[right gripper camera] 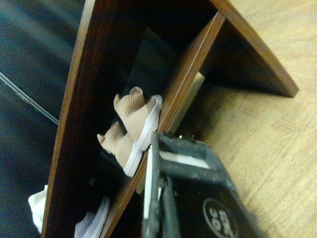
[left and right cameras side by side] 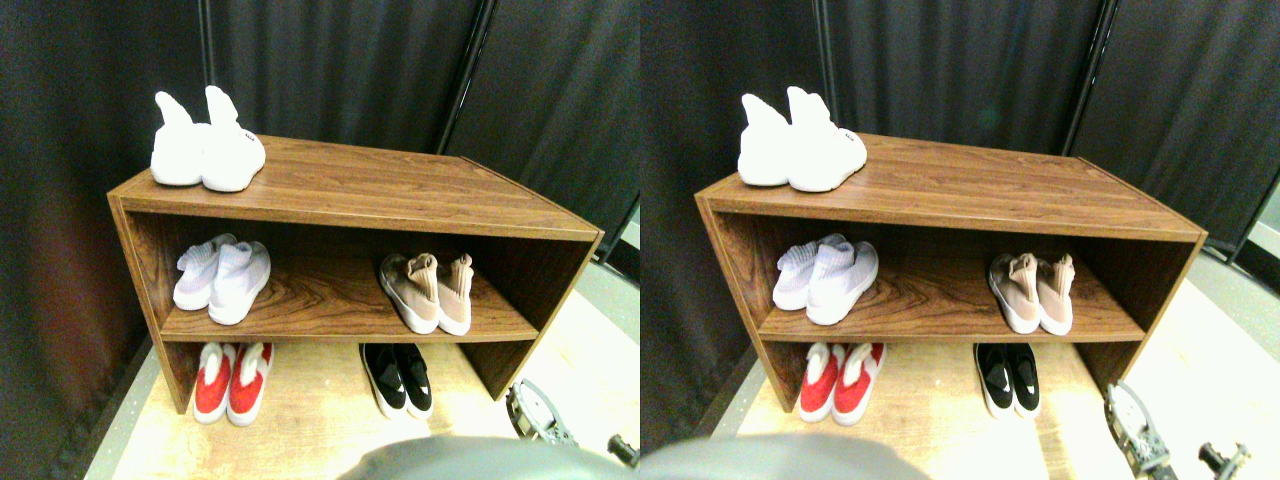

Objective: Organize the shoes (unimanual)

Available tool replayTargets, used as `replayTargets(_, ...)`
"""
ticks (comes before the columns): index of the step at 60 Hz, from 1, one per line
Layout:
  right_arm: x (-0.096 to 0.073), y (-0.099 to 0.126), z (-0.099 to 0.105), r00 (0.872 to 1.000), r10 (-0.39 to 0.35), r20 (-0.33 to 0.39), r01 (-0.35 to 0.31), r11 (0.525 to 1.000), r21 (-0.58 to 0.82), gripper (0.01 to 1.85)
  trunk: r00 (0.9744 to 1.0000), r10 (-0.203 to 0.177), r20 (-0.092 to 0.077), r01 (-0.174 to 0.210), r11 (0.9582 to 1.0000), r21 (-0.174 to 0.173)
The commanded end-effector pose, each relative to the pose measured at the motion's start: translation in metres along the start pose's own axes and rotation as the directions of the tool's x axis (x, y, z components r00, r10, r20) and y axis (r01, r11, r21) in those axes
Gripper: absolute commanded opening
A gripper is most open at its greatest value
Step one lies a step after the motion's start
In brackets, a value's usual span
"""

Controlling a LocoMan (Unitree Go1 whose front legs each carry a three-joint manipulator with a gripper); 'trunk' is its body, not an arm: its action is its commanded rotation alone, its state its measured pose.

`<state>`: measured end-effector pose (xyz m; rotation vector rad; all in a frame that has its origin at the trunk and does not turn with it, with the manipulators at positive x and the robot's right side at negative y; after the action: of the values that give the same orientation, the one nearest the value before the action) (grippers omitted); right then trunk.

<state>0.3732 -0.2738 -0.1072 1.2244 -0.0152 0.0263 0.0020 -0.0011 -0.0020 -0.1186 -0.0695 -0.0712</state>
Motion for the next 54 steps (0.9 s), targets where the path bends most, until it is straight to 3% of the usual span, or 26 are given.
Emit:
replayTargets(1,-0.003,0.014,-0.004,0.997,0.068,-0.035,-0.069,0.997,-0.018,0.06,0.9993,0.005,0.038,-0.005,1.0,-0.008)
replayTargets(19,-0.01,0.043,-0.017,0.981,0.164,-0.105,-0.165,0.986,0.0,0.06,0.997,0.028,0.073,-0.027,0.9995,-0.018)
replayTargets(37,-0.01,0.052,-0.03,0.972,0.177,-0.155,-0.174,0.984,0.035,0.06,0.996,0.043,0.078,-0.04,0.9987,-0.032)
replayTargets(54,-0.012,0.051,-0.034,0.98,0.16,-0.122,-0.157,0.987,0.04,0.06,0.9965,0.044,0.071,-0.041,0.9986,-0.034)
